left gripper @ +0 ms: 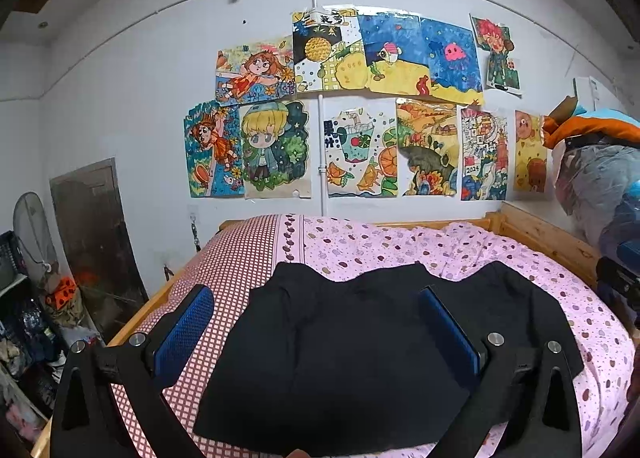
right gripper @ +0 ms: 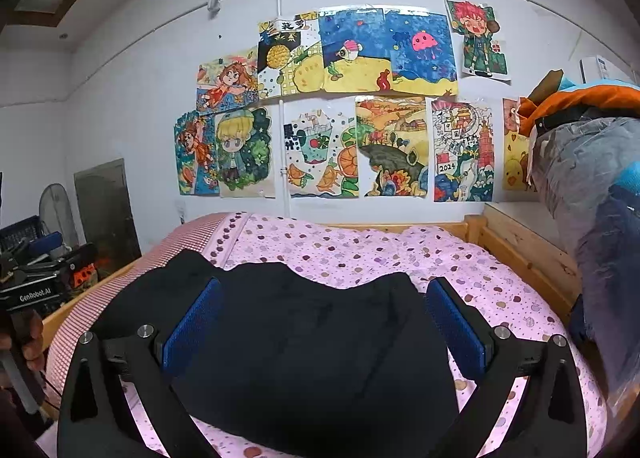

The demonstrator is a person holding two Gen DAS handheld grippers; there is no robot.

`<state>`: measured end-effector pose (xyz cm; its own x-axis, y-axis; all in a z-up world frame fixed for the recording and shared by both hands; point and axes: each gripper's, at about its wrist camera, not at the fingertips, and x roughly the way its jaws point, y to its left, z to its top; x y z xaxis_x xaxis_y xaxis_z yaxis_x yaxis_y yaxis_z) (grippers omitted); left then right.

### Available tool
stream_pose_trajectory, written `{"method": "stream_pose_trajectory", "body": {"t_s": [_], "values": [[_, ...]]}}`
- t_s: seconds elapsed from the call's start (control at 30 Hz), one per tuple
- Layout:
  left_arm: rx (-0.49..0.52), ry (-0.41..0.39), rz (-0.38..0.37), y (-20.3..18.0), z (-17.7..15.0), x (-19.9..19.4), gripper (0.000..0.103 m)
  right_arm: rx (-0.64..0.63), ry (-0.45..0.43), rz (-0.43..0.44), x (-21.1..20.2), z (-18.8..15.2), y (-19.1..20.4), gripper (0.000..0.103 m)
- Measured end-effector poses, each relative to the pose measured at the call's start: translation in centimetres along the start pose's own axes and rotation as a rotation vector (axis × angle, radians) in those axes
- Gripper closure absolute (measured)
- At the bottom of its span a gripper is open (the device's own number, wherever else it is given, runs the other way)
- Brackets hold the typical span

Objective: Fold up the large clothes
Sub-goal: 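Lay the sleeve onto the jacket bundle and open both tools, then pull both tools back from the folded black jacket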

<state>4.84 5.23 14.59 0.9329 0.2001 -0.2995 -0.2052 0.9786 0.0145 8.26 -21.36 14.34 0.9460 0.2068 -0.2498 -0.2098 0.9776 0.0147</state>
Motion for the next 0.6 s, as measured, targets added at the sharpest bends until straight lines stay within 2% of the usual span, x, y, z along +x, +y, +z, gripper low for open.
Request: {"method": "stream_pose_trajectory", "body": {"t_s": [0.23,0.6], "values": [[0.001,0.055,-0.013,0.0,-0.9,-1.7,0.0,0.007,-0.002,0.012,-2.1,-1.0,1.3,0.002],[-0.055,-0.009,-0.019,1.9,-1.8,-5.8,0.0,0.011,-0.005,0.032,-5.1,-2.1,2.9,0.002]]}}
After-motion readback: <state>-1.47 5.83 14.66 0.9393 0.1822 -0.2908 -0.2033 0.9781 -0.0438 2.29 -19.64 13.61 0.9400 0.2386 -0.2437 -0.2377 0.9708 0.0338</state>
